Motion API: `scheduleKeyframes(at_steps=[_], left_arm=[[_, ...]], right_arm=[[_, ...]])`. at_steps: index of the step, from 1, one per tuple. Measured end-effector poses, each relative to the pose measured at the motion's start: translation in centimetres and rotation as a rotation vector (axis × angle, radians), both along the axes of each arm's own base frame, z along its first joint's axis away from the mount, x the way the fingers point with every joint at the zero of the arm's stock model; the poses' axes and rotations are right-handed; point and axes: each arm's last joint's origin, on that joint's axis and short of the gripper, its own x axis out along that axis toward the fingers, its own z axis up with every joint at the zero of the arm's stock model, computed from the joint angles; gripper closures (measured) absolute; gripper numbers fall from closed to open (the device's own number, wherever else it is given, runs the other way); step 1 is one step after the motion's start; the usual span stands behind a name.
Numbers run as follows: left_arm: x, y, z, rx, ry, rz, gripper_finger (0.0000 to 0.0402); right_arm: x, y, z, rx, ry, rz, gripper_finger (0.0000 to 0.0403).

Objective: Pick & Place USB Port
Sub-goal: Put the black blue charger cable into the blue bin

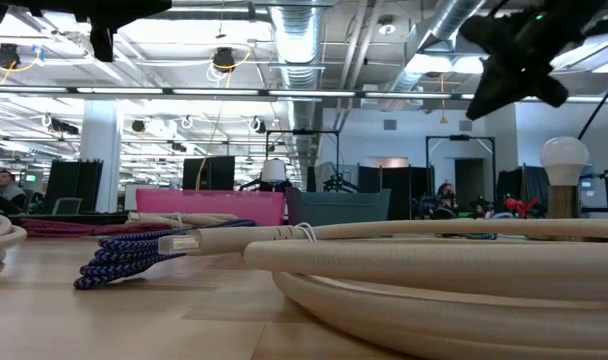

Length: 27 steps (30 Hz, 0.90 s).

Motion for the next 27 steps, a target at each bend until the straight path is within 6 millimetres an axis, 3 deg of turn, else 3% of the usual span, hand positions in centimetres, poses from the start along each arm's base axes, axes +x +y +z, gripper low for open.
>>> scheduleKeyframes(at_steps=[6,12,27], left_arm=[[0.0,0.0,0.0,-0.004,-0.002,-0.001,0.0385],[0.0,0.0,0.0,-0.007,-0.004,-0.001,0.0385],[0.0,0.0,0.0,-0.007,-0.004,-0.002,0.0385]], right_arm=[[1.8,-0.6,-1.0,-0.046,0.075,0.021,0.0403],[2.8,-1.9,-2.6,0.091,0.091,-0.124,0.0392],[5.1,-4.2,-7.2,0.277,0.31,-0.181,0.0247]])
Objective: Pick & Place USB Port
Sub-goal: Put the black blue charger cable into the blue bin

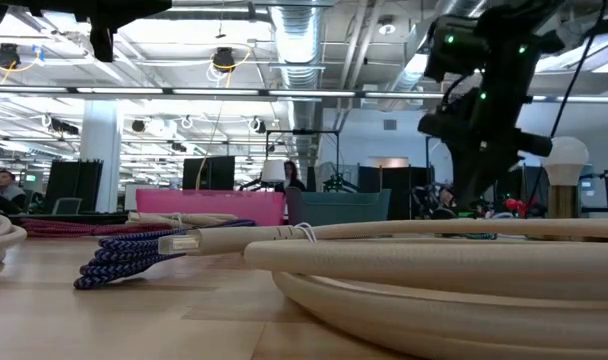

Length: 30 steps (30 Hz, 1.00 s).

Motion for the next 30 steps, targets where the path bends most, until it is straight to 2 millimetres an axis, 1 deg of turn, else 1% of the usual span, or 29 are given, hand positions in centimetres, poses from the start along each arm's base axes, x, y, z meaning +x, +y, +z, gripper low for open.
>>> scheduleKeyframes(at_steps=[4,8,13,20,30], left_arm=[[0.0,0.0,0.0,0.0,0.0,0.0,0.0385],[0.0,0.0,0.0,0.0,0.0,0.0,0.0385],[0.0,0.0,0.0,0.0,0.0,0.0,0.0385],[0.0,0.0,0.0,0.0,0.0,0.0,0.0385],[0.0,0.0,0.0,0.0,0.0,-0.001,0.0385]], right_arm=[[0.5,0.0,-1.0,0.038,0.031,0.008,0.0225],[1.1,0.0,-1.7,0.06,0.031,0.014,0.0222],[1.8,-0.1,-2.4,0.08,0.02,0.02,0.0236],[2.0,-0.1,-3.6,0.089,0.071,0.019,0.0258],[2.3,-0.1,-5.1,0.099,0.139,0.029,0.0276]])
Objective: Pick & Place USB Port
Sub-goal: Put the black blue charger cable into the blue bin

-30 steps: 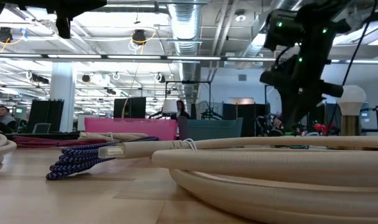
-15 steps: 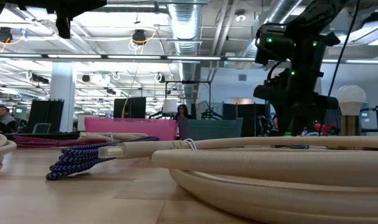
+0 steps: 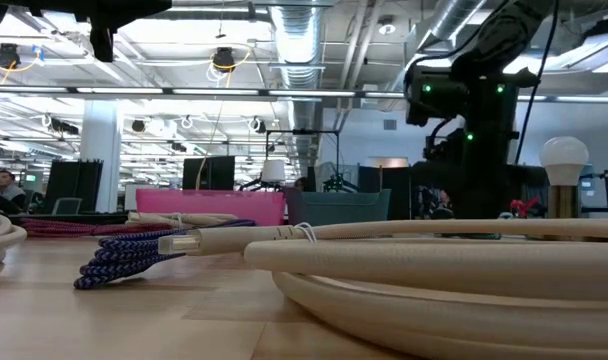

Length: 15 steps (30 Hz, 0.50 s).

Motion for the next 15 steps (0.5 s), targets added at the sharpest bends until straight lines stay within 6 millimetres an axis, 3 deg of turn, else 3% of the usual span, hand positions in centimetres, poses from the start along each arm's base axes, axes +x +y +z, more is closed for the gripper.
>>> scheduleKeyframes(at_steps=[5,13,15], left_arm=[[0.0,0.0,0.0,0.0,0.0,0.0,0.0385],[0.0,0.0,0.0,0.0,0.0,0.0,0.0385],[0.0,0.0,0.0,0.0,0.0,0.0,0.0385]], right_arm=[[0.07,0.01,-0.26,0.001,0.01,0.002,0.0298],[-0.02,0.08,0.03,-0.004,0.013,0.044,0.0387],[-0.04,0.23,0.21,-0.008,0.007,0.052,0.0391]])
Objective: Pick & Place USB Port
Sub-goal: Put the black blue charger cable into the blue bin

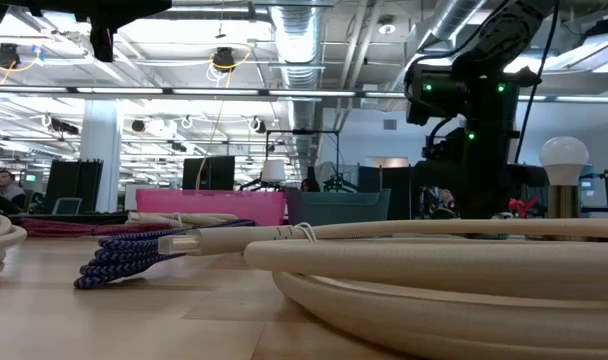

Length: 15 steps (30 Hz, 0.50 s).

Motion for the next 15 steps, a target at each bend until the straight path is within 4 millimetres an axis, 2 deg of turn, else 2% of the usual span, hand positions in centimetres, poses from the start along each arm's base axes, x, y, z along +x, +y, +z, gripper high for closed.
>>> scheduleKeyframes(at_steps=[7,12,15], left_arm=[[0.0,0.0,0.0,0.0,0.0,0.0,0.0385],[0.0,0.0,0.0,0.0,0.0,0.0,0.0385],[0.0,0.0,0.0,0.0,0.0,0.0,0.0385]], right_arm=[[-0.3,1.1,1.7,-0.034,-0.06,0.041,0.0397],[-1.0,1.8,4.3,-0.071,-0.172,0.059,0.0399],[-1.1,2.1,6.5,-0.108,-0.226,0.084,0.0399]])
